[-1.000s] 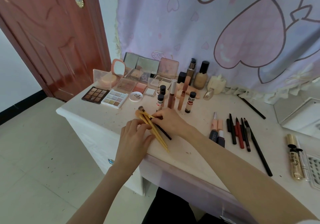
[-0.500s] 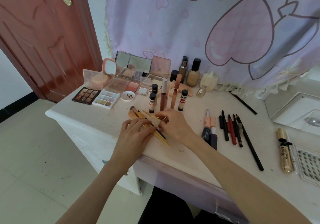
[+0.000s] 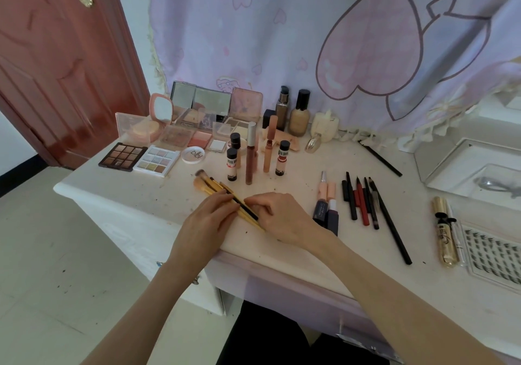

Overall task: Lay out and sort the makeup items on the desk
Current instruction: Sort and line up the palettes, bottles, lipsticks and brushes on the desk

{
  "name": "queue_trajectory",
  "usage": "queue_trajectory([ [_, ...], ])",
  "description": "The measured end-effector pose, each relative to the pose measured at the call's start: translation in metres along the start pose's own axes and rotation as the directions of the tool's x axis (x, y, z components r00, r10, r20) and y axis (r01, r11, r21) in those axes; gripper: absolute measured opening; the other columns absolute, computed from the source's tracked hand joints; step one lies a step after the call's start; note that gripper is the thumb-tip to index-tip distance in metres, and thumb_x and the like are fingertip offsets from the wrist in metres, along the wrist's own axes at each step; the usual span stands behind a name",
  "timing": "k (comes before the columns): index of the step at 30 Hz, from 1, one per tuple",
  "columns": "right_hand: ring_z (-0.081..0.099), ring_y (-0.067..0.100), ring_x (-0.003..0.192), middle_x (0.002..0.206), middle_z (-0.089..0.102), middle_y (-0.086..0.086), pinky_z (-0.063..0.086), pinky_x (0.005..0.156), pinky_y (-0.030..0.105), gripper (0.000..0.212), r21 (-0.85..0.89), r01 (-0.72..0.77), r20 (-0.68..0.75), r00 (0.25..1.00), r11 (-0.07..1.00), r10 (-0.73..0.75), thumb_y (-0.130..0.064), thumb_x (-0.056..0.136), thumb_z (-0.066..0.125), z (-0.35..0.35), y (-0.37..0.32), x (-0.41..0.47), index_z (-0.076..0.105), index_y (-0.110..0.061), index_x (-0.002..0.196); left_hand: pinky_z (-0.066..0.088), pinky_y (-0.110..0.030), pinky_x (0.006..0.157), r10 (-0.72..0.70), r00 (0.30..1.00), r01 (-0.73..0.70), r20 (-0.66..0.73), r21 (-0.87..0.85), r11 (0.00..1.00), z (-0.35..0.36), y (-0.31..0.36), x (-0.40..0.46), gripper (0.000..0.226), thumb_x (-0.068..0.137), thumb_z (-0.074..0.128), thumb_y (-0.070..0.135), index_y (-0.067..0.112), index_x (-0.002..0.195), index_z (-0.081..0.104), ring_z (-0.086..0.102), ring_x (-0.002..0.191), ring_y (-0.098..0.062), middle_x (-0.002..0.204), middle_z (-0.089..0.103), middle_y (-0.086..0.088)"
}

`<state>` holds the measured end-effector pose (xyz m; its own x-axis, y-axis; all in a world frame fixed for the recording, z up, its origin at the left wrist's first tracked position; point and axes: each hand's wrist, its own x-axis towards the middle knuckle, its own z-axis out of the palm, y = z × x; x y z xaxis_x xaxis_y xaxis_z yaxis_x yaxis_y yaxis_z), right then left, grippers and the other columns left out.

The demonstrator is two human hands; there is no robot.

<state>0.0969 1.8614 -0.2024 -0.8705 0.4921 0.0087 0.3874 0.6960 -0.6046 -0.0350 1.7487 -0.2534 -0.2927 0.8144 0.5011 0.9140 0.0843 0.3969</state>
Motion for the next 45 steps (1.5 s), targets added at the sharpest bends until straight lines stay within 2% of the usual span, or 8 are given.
queue_trajectory([
  [9,0.048,0.019,0.126,0.133,0.056,0.007,0.032,0.106,0.025,0.032,0.025,-0.013,0.027,1.0,1.0,0.012,-0.014,0.098,0.042,-0.003,0.005,-0.01,0.059,-0.009,0.124,0.053,-0.033,0.082,0.018,0.99,-0.025,0.142,0.046,0.999,-0.01,0.003,0.001,0.037,0.09,0.041,0.03,0.009,0.102,0.07,0.058,0.112,-0.023,0.113,0.065,-0.008],
  [17,0.052,0.009,0.117,0.125,0.061,-0.001,0.034,0.1,0.018,0.03,0.063,-0.117,-0.231,0.964,0.991,0.129,-0.02,0.097,0.046,-0.055,0.035,-0.045,0.06,-0.013,0.123,0.045,-0.031,0.094,0.16,0.975,-0.161,0.151,-0.004,0.987,0.002,0.058,0.028,0.035,0.093,0.04,0.024,0.008,0.115,0.062,0.057,0.113,-0.022,0.117,0.062,-0.007],
  [21,0.056,0.014,0.106,0.118,0.063,0.002,0.03,0.082,0.009,0.028,0.001,-0.246,-0.368,0.901,0.969,0.229,-0.017,0.097,0.046,-0.087,0.071,-0.065,0.062,-0.011,0.12,0.025,-0.028,0.111,0.105,0.951,-0.127,0.292,0.055,0.99,0.028,0.086,0.051,0.042,0.097,0.04,0.011,0.007,0.139,0.039,0.035,0.135,-0.022,0.144,0.04,-0.01],
  [27,0.051,0.024,0.117,0.126,0.057,0.012,0.034,0.096,0.025,0.033,-0.058,-0.434,-0.451,0.814,0.899,0.365,-0.015,0.098,0.04,-0.124,0.127,-0.067,0.056,-0.006,0.125,0.008,-0.029,0.115,-0.024,0.844,-0.115,0.536,0.224,0.968,0.056,0.095,0.081,0.054,0.098,0.032,0.007,0.009,0.148,0.012,0.009,0.144,-0.02,0.156,0.01,-0.007],
  [31,0.056,0.037,0.091,0.086,0.053,0.018,0.033,0.065,0.03,0.021,-0.157,-0.513,-0.421,0.808,0.844,0.413,-0.003,0.094,0.037,-0.139,0.159,-0.049,0.055,-0.003,0.084,0.004,-0.031,0.116,-0.052,0.788,-0.123,0.613,0.24,0.963,0.062,0.094,0.089,0.053,0.101,0.027,0.015,0.011,0.149,0.004,0.002,0.144,-0.019,0.157,0.001,-0.005],
  [37,0.05,0.035,0.102,0.11,0.052,0.023,0.042,0.078,0.037,0.021,-0.359,-0.63,-0.409,0.77,0.689,0.49,-0.003,0.094,0.037,-0.141,0.179,-0.029,0.057,0.003,0.1,-0.004,-0.032,0.117,-0.099,0.72,-0.107,0.687,0.25,0.962,0.069,0.09,0.091,0.053,0.102,0.015,0.025,0.012,0.147,-0.009,-0.012,0.143,-0.015,0.156,-0.014,-0.004],
  [41,0.047,0.036,0.107,0.116,0.049,0.024,0.04,0.081,0.038,0.02,-0.306,-0.68,-0.49,0.712,0.666,0.502,0.002,0.091,0.039,-0.135,0.18,-0.024,0.056,0.005,0.101,-0.006,-0.031,0.116,-0.111,0.716,-0.091,0.689,0.25,0.964,0.069,0.09,0.091,0.053,0.102,0.013,0.026,0.012,0.147,-0.011,-0.014,0.143,-0.014,0.155,-0.017,-0.004],
  [45,0.051,0.034,0.086,0.08,0.049,0.016,0.034,0.064,0.031,0.028,-0.163,-0.69,-0.481,0.679,0.705,0.554,0.003,0.084,0.042,-0.137,0.181,-0.032,0.037,-0.01,0.061,-0.008,-0.029,0.114,-0.1,0.72,-0.085,0.687,0.23,0.969,0.068,0.091,0.087,0.052,0.102,0.012,0.026,0.013,0.147,-0.012,-0.015,0.142,-0.013,0.155,-0.017,-0.003],
])
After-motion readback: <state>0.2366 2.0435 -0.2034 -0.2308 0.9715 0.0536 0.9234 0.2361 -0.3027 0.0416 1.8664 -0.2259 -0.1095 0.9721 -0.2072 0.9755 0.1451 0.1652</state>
